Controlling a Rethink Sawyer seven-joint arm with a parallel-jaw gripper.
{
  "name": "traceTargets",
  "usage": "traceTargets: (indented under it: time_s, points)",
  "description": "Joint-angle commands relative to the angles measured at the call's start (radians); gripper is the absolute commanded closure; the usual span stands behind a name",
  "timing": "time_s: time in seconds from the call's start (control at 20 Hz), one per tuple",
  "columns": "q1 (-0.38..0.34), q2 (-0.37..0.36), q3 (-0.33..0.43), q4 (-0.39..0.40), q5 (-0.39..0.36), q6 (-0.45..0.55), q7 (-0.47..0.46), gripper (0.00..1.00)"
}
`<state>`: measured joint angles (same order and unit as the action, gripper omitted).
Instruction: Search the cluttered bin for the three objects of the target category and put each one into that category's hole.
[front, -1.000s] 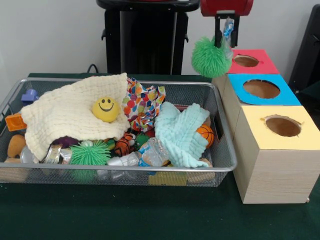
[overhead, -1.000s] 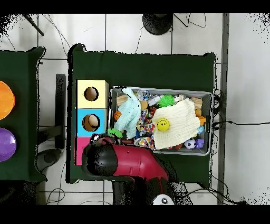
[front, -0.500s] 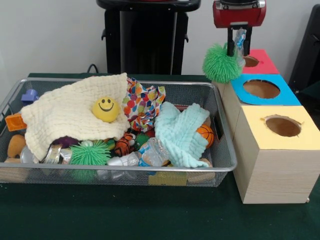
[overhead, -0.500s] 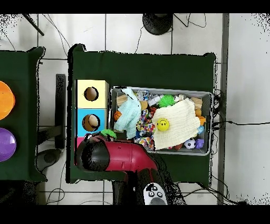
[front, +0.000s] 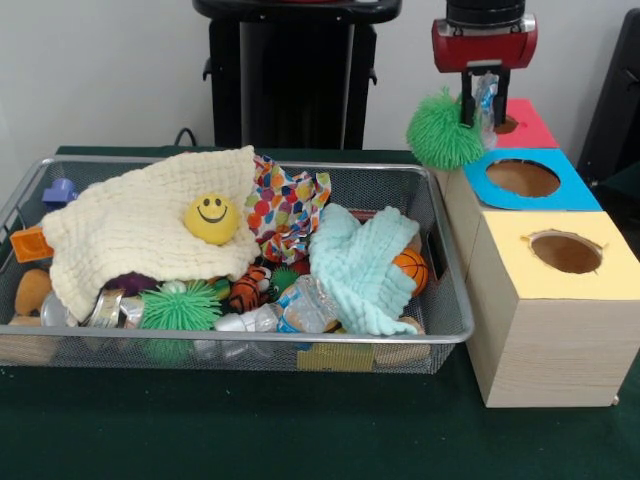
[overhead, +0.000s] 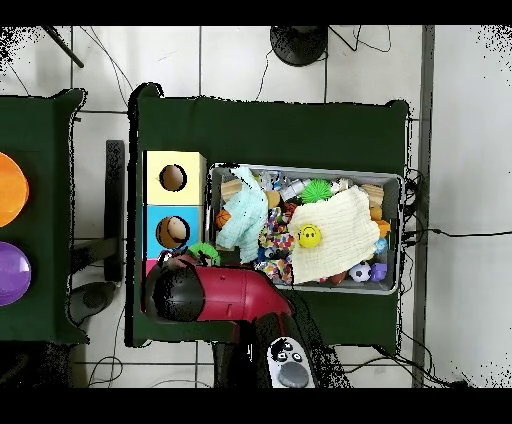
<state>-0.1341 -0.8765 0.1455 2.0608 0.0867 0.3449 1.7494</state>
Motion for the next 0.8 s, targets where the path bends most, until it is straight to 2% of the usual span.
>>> traceTargets:
  time_s: [0.05, 0.45, 0.65, 0.8]
  points:
    - [0.03, -0.008, -0.014, -0.109, 0.003, 0.061, 0.145, 1.0]
    - [0.006, -0.011, -0.007, -0.143, 0.0, 0.115, 0.104, 1.0]
    - [0.013, 0.011, 0.004, -0.128, 0.003, 0.054, 0.121, 1.0]
    - [0.036, 0.033, -0.034, -0.141, -0.022, 0.016, 0.133, 1.0]
